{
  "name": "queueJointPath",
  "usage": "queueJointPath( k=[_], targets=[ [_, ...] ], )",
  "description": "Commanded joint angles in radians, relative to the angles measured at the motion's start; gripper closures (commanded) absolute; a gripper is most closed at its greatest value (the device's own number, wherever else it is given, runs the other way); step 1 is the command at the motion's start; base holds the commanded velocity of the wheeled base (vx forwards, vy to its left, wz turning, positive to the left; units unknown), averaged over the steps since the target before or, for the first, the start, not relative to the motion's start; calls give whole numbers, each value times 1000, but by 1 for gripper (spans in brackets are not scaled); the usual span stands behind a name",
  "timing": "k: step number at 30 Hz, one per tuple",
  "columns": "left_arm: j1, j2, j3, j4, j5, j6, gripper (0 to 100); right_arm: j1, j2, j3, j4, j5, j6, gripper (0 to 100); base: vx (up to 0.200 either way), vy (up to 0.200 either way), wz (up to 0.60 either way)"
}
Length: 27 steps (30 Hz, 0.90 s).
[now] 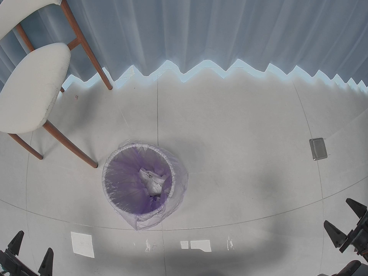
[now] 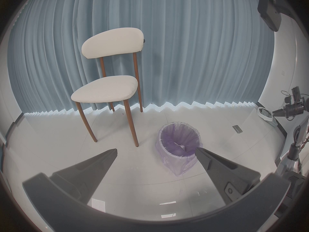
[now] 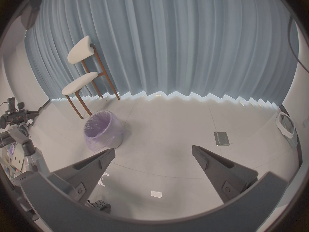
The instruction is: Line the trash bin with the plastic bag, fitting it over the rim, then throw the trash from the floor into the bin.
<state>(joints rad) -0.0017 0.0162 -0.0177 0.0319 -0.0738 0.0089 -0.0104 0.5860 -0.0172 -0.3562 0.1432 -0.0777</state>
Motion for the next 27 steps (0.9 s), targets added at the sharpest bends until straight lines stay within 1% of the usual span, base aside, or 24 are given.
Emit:
queueJointPath(
  k=[1,2,3,5,6,8,9,16,27],
  targets=[
    [0,-13,18,0,0,0,0,6,-575,3,342,-4,68,0,0,0,0],
    [0,-13,18,0,0,0,0,6,-578,6,330,-22,82,0,0,0,0],
    [0,-13,18,0,0,0,0,6,-581,13,310,-70,88,0,0,0,0],
    [0,-13,18,0,0,-1,0,7,-584,17,355,-206,111,0,0,0,0],
    [0,-13,18,0,0,-1,0,7,-584,17,361,-201,111,0,0,0,0],
    [0,-13,18,0,0,-1,0,7,-583,17,353,-168,79,0,0,0,0],
    [0,-13,18,0,0,-1,0,7,-583,17,352,-165,68,0,0,0,0],
    [0,-13,18,0,2,-1,0,7,-584,17,352,-168,105,0,0,0,0],
    [0,-13,18,0,0,0,0,7,-583,17,353,-172,85,0,0,0,0]
  ],
)
